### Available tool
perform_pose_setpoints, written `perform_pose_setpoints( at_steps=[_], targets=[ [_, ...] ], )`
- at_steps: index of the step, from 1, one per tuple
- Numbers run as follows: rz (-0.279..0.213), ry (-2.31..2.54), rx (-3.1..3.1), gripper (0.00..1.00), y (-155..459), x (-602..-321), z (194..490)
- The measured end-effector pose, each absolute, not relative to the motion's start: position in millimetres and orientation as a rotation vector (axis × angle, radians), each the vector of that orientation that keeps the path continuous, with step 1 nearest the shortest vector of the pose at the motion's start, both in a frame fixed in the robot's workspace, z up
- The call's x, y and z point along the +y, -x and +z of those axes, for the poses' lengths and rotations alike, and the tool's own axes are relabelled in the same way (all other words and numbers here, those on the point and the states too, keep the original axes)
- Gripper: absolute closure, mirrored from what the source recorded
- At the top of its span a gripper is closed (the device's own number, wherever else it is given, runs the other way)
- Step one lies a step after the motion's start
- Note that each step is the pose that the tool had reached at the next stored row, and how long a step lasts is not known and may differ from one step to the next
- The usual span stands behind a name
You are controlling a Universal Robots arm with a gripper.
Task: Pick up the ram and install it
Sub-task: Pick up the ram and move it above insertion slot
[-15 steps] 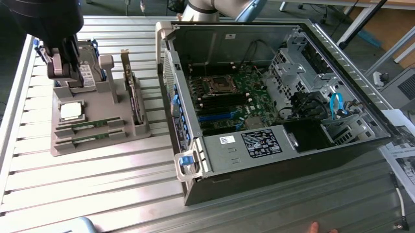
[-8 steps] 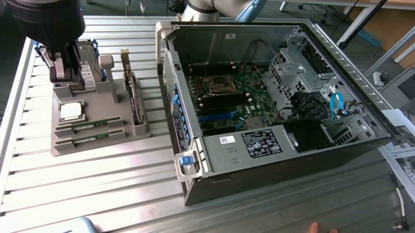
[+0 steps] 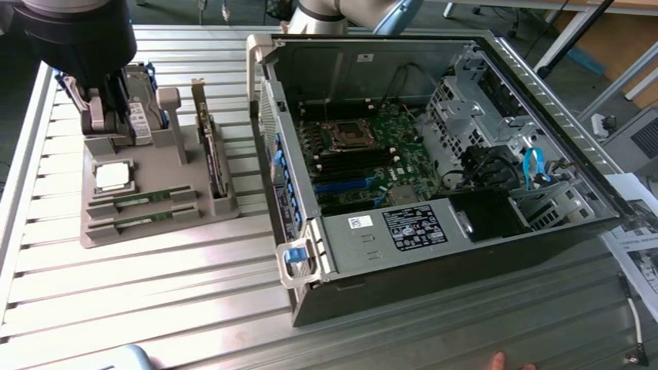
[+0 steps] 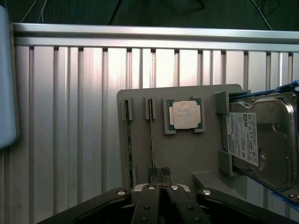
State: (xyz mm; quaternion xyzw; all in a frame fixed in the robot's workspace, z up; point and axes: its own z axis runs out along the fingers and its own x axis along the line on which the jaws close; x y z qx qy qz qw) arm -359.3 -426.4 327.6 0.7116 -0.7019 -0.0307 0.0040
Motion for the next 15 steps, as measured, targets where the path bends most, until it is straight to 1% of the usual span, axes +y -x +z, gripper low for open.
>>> perform_pose_setpoints(
  at_steps=[15],
  targets=[
    [-0.097, -2.230, -2.199, 0.89, 359.3, -435.8, 327.6]
  ],
)
